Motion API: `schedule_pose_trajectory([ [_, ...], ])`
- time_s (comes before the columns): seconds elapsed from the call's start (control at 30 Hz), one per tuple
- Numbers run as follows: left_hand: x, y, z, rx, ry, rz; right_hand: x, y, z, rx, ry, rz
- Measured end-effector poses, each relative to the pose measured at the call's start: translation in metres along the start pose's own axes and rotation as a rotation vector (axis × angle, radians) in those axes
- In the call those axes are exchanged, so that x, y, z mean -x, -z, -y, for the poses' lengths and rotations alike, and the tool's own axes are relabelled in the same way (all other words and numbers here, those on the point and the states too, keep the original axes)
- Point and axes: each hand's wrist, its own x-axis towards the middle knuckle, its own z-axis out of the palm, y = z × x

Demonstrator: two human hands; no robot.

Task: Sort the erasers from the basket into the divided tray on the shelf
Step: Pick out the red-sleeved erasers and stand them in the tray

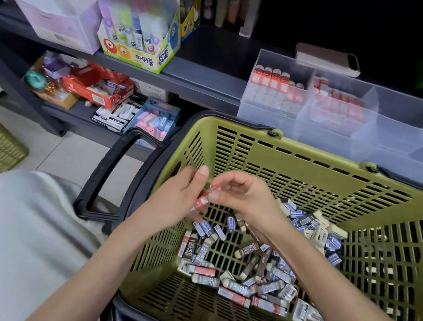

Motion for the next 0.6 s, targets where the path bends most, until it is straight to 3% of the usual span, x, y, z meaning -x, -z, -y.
schedule_pose_trajectory([
  [0.1,0.0,0.007,-0.001,0.382,0.132,0.142,-0.002,-0.008,-0.002,0.019,0.102,-0.066],
  [0.2,-0.002,0.014,-0.004,0.626,0.137,0.122,-0.007,-0.008,-0.031,0.033,-0.032,-0.09],
  [0.3,-0.005,0.018,-0.007,0.868,0.166,0.116,-0.011,-0.013,-0.081,0.567,-0.239,0.107],
  [0.37,-0.005,0.019,-0.008,0.913,0.154,0.112,-0.013,-0.019,-0.114,1.034,-0.185,0.248],
  [0.43,-0.005,0.021,-0.007,0.929,0.143,0.125,-0.013,-0.026,-0.137,1.314,-0.083,0.259],
  [0.5,-0.005,0.022,-0.006,0.998,0.15,0.161,-0.015,-0.031,-0.149,1.357,0.001,0.207],
  [0.6,-0.007,0.024,-0.008,1.085,0.175,0.197,-0.019,-0.031,-0.151,1.254,-0.018,0.152],
])
